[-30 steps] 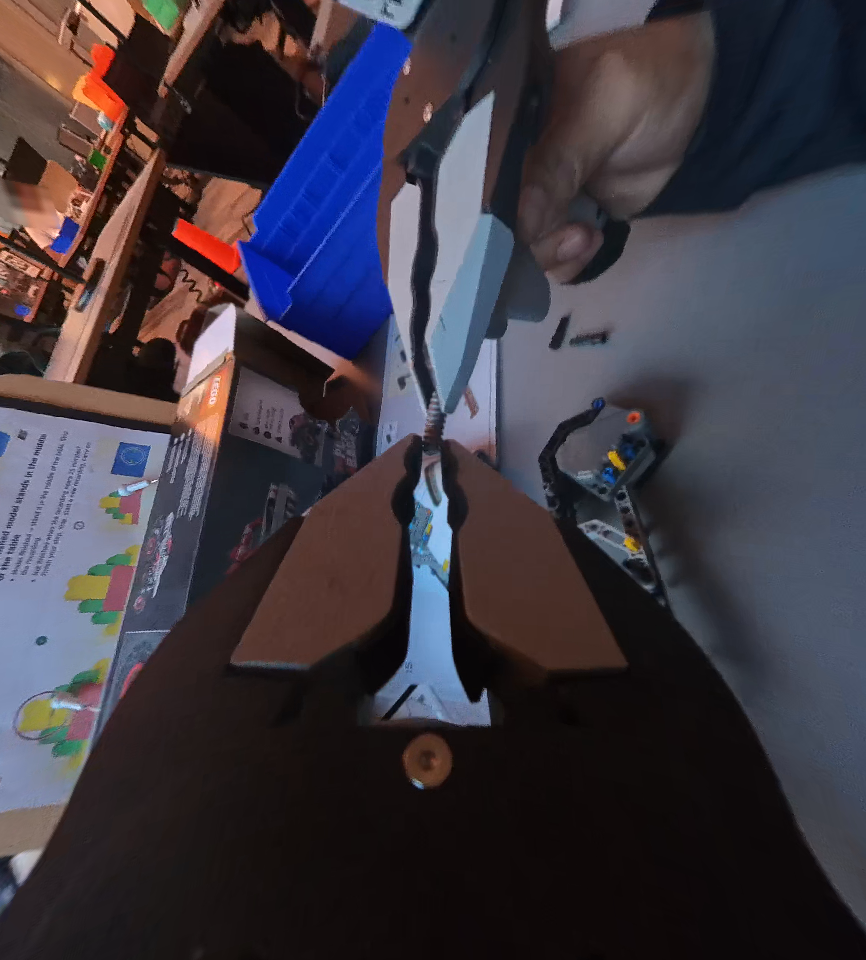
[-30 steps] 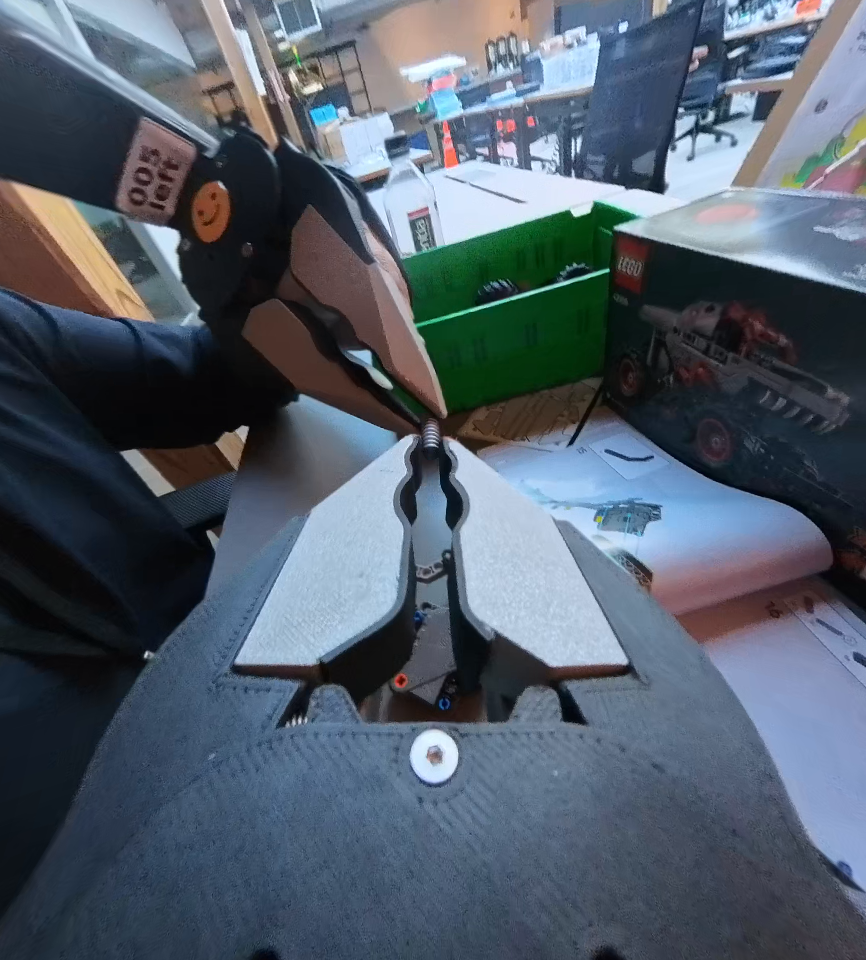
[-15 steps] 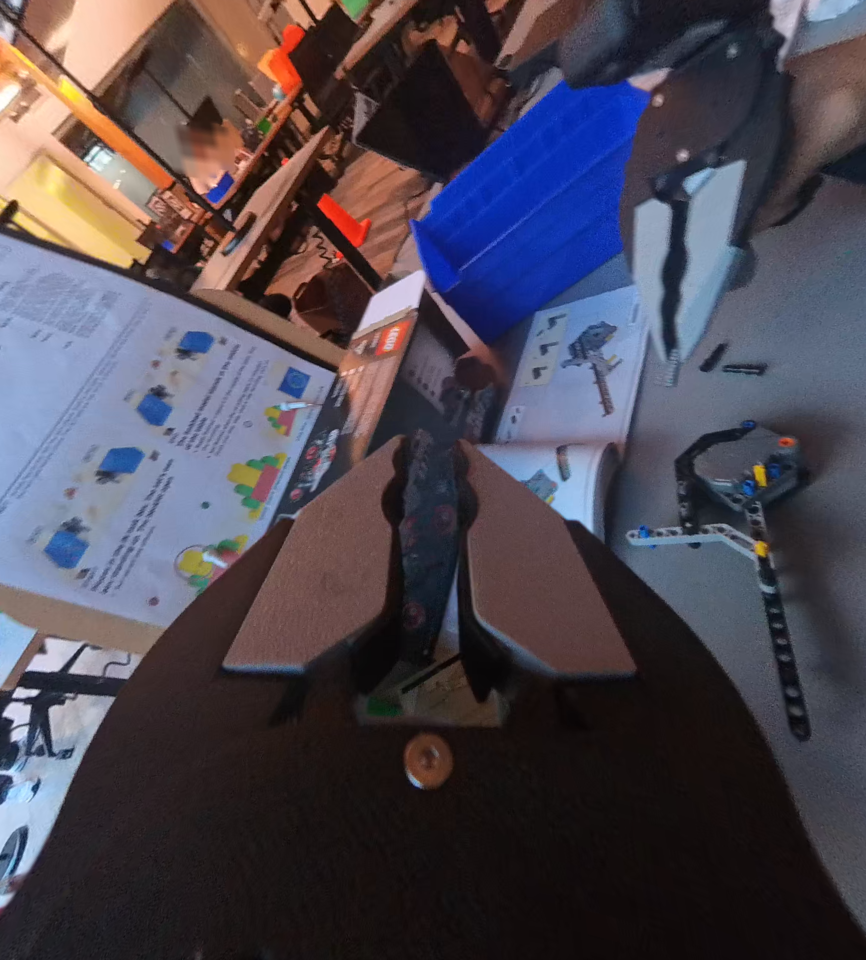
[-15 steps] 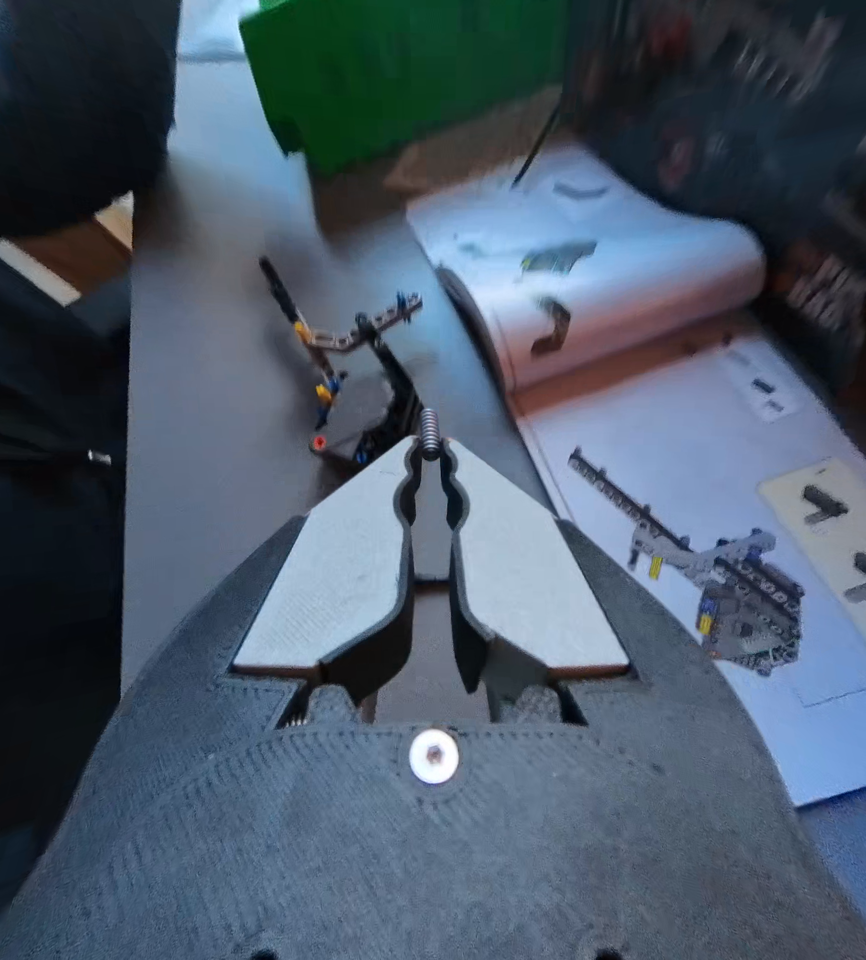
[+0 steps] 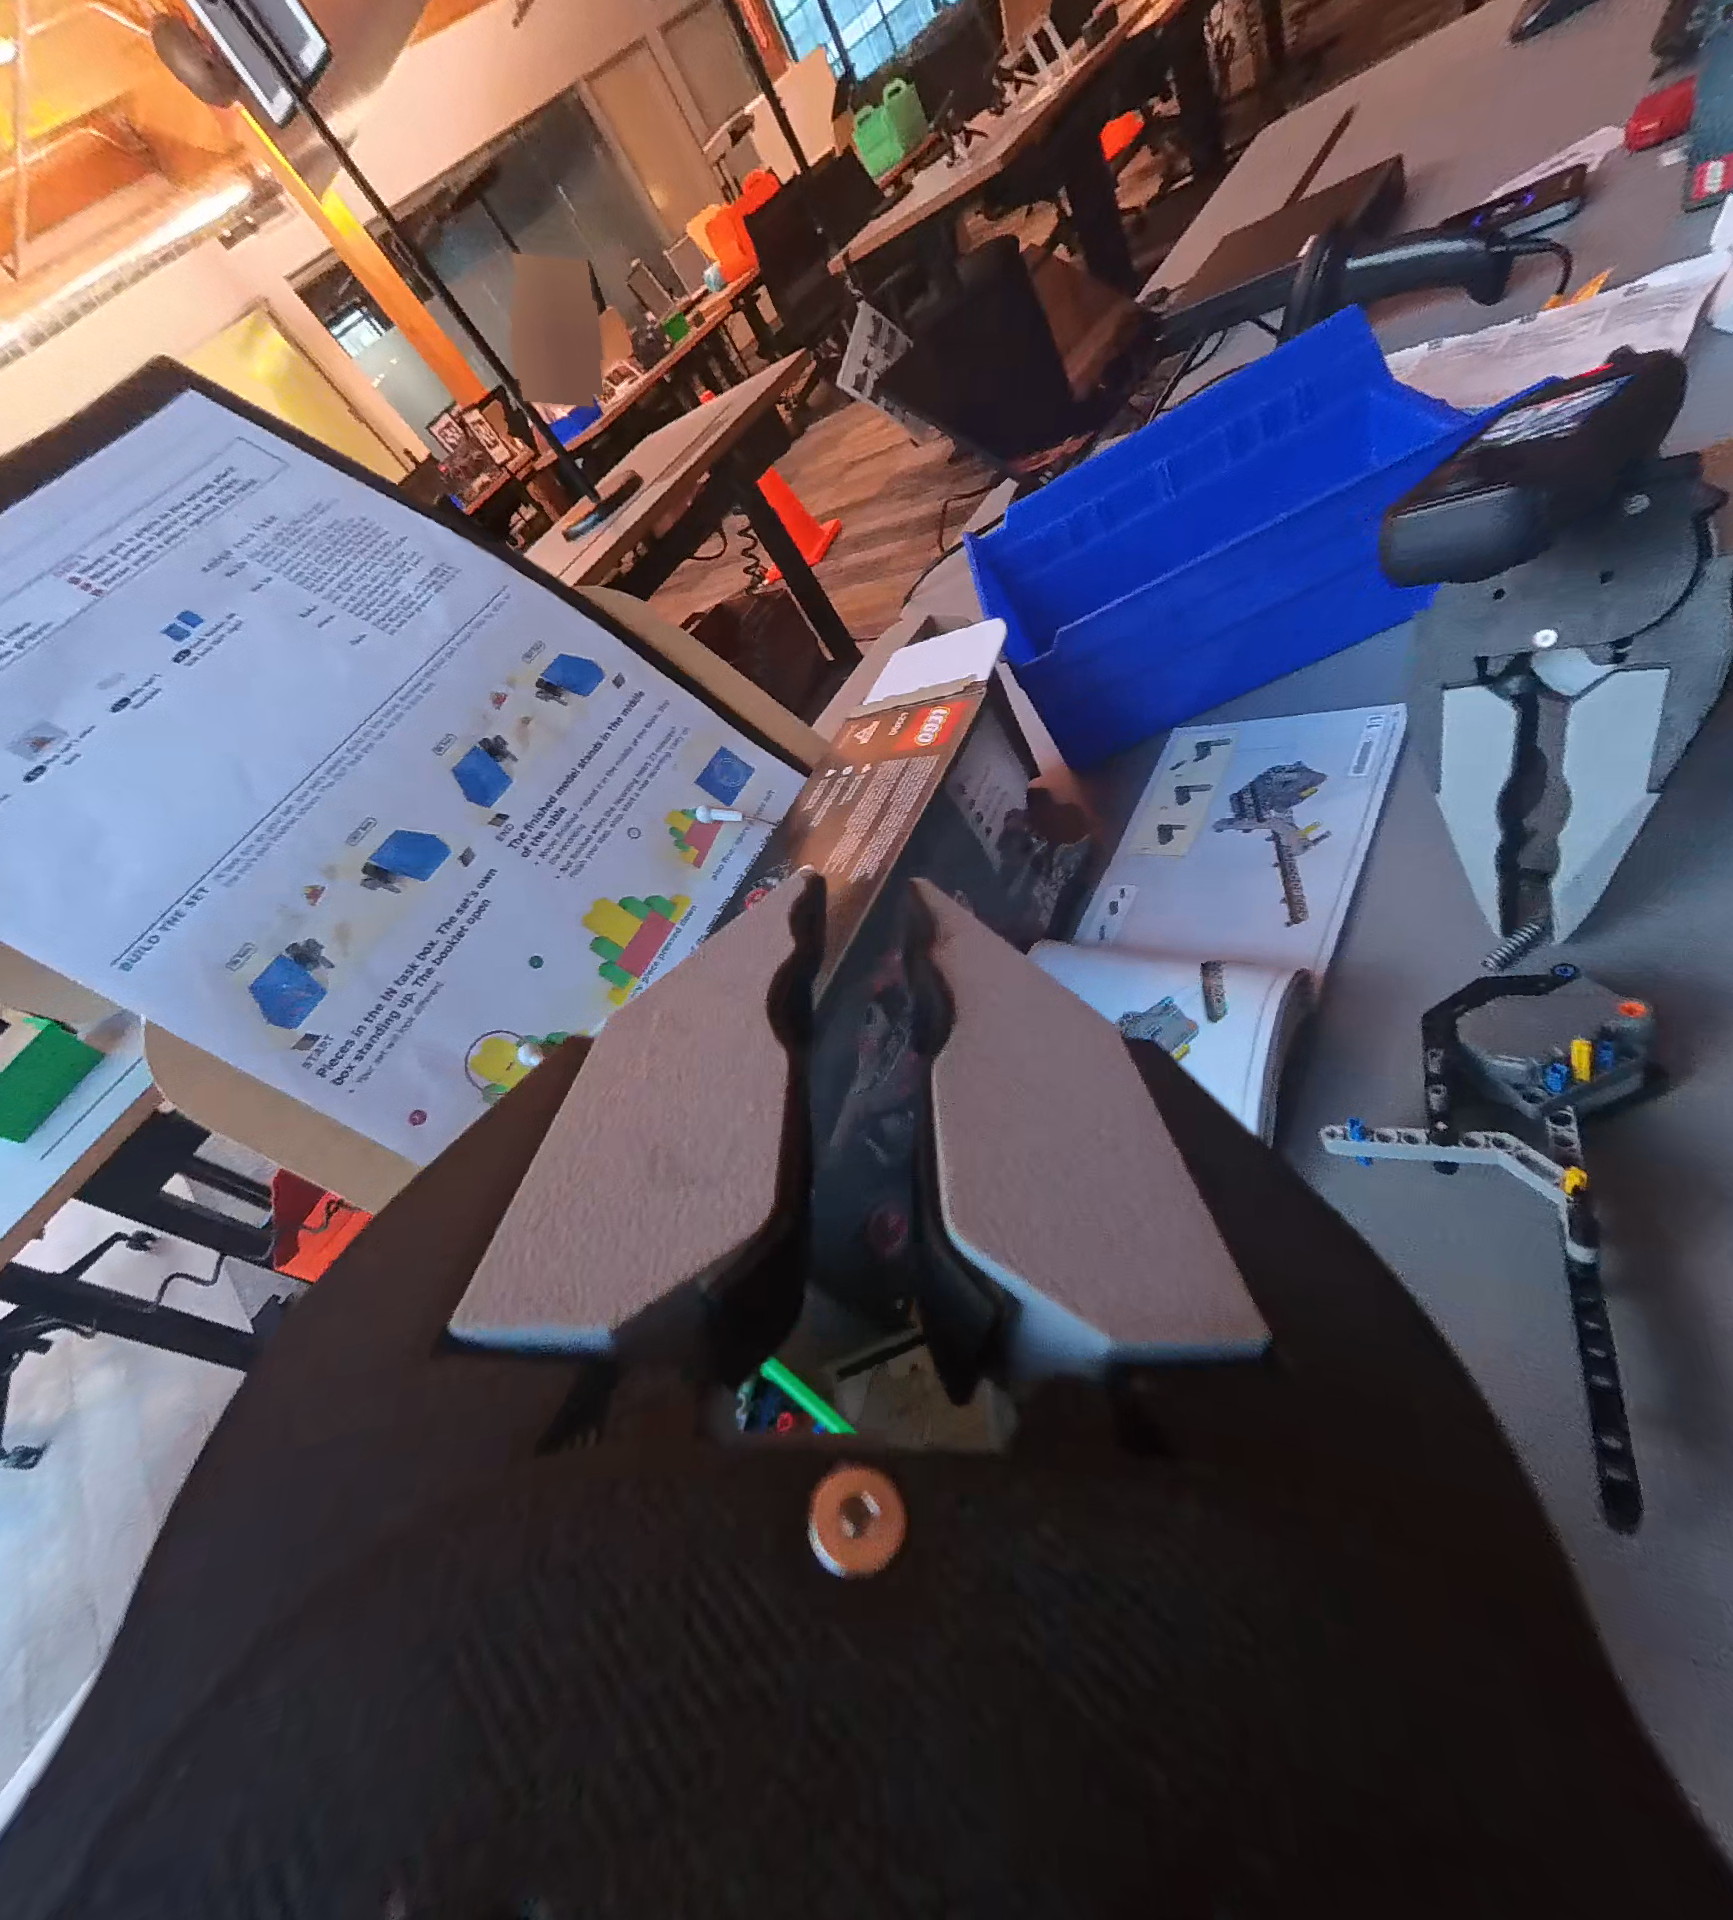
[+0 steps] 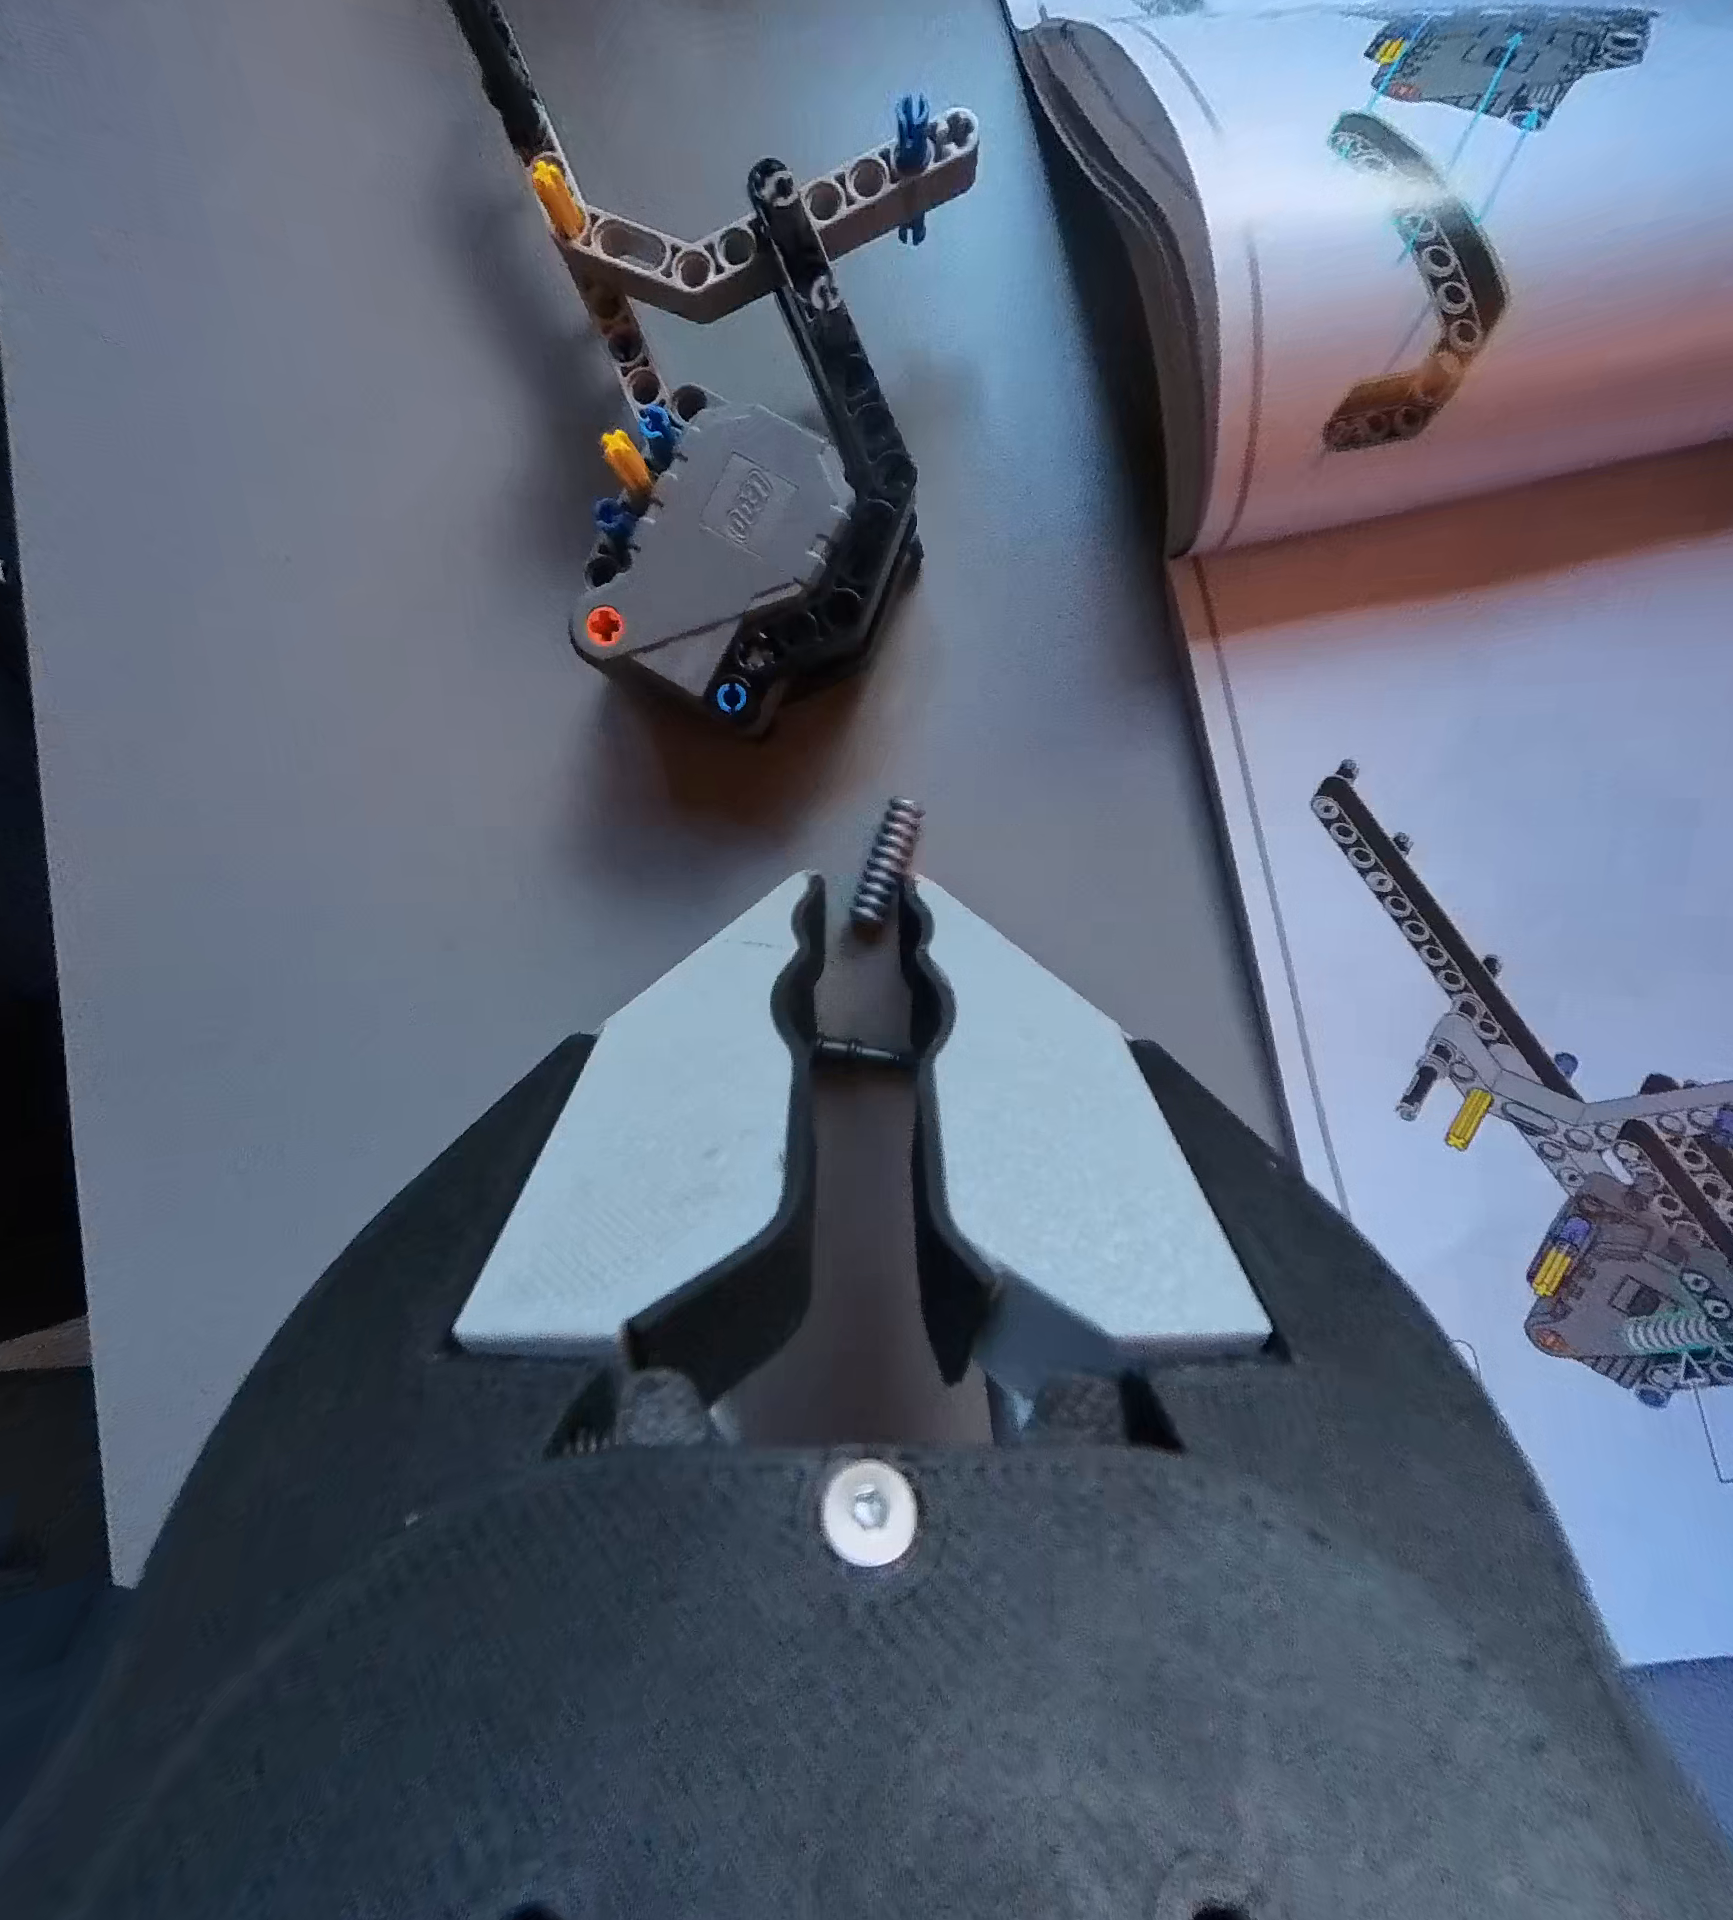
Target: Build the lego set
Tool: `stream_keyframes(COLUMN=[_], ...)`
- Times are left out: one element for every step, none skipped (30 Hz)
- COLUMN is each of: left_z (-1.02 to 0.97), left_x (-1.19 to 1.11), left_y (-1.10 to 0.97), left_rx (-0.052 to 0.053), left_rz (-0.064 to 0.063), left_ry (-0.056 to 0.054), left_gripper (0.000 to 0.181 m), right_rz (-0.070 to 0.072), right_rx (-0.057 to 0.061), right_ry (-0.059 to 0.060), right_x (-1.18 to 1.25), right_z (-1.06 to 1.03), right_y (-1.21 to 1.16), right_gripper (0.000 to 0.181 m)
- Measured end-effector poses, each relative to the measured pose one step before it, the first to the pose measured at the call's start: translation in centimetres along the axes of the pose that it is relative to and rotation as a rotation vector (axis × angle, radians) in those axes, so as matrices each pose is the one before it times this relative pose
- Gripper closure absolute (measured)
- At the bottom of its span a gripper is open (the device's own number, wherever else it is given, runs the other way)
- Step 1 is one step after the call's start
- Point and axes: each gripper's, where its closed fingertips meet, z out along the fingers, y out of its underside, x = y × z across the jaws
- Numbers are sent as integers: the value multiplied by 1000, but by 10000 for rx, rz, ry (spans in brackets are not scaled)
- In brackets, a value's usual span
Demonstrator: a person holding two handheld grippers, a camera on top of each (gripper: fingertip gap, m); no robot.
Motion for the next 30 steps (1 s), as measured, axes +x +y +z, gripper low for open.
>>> stream_keyframes(left_z=[-184, -210, -216, -251, -252, -215, -164, -133, -99, -55, -6, 31, 27, -16, -142, -324, -480, -661, -673, -605, -586, -544, -471, -364, -261, -175, -60, 87, 180, 177], left_x=[-260, -267, -302, -401, -433, -325, -255, -236, -178, 53, 284, 363, 396, 358, 228, 209, 705, 1298, 925, 101, -467, -532, -471, -540, -389, -249, -230, -282, -243, -103], left_y=[0, -16, -7, -21, -16, 28, 89, 132, 140, 199, 383, 593, 812, 1006, 1120, 1133, 981, 913, 861, 713, 414, 90, -189, -378, -365, -166, 66, 249, 332, 246], left_rx=[4, 23, 23, 50, 83, 66, 37, 24, 45, 57, -7, -97, -167, -242, -250, -88, 233, 422, 385, 248, 177, 124, 181, 283, 300, 220, 101, -1, -76, -41], left_rz=[-41, -58, -93, -133, -166, -210, -234, -220, -243, -299, -328, -348, -296, -211, -186, -201, -172, -148, -230, -240, -194, -109, -33, -13, 13, 11, -48, -155, -193, -120], left_ry=[-54, -35, -22, -63, -61, 22, 66, 55, 66, 167, 281, 289, 252, 192, 73, 51, 371, 760, 524, 28, -305, -313, -233, -218, -78, 17, 13, -27, -8, 41], left_gripper=[170, 170, 170, 170, 170, 170, 170, 170, 170, 169, 169, 169, 168, 167, 163, 157, 150, 147, 146, 144, 140, 138, 140, 141, 142, 144, 145, 146, 146, 145], right_rz=[-19, 3, 16, 12, 3, -10, -33, -90, -138, -118, -38, 24, 26, -5, -17, 10, 17, -27, -102, -135, -85, 79, 284, 377, 319, 259, 204, 159, 147, 134], right_rx=[49, 113, 155, 169, 143, 118, 109, 162, 338, 525, 631, 658, 626, 547, 461, 410, 339, 218, 95, 42, 84, 112, 116, 173, 224, 169, 124, 135, 139, 96], right_ry=[-28, -119, -144, -114, -41, 39, 130, 283, 366, 309, 301, 347, 398, 429, 443, 412, 332, 312, 364, 406, 336, 205, 53, -29, -40, -38, -67, -58, -17, -27], right_x=[-75, -192, -220, -176, -69, 54, 200, 424, 552, 496, 549, 663, 735, 743, 721, 649, 531, 510, 583, 658, 598, 478, 327, 286, 302, 310, 243, 171, 124, 46], right_z=[-93, -119, -159, -188, -204, -230, -262, -342, -421, -481, -500, -468, -425, -380, -353, -280, -203, -115, -74, -51, -33, 7, 31, -1, -19, -36, -60, -89, -93, -63], right_y=[-72, -162, -239, -230, -169, -97, -63, -147, -418, -697, -837, -845, -778, -643, -504, -367, -201, 2, 189, 259, 237, 243, 213, 45, -111, -136, -164, -214, -171, -66], right_gripper=[170, 169, 168, 166, 166, 165, 165, 165, 165, 165, 165, 164, 162, 161, 161, 163, 164, 166, 167, 168, 168, 169, 170, 170, 170, 170, 169, 168, 168, 167])
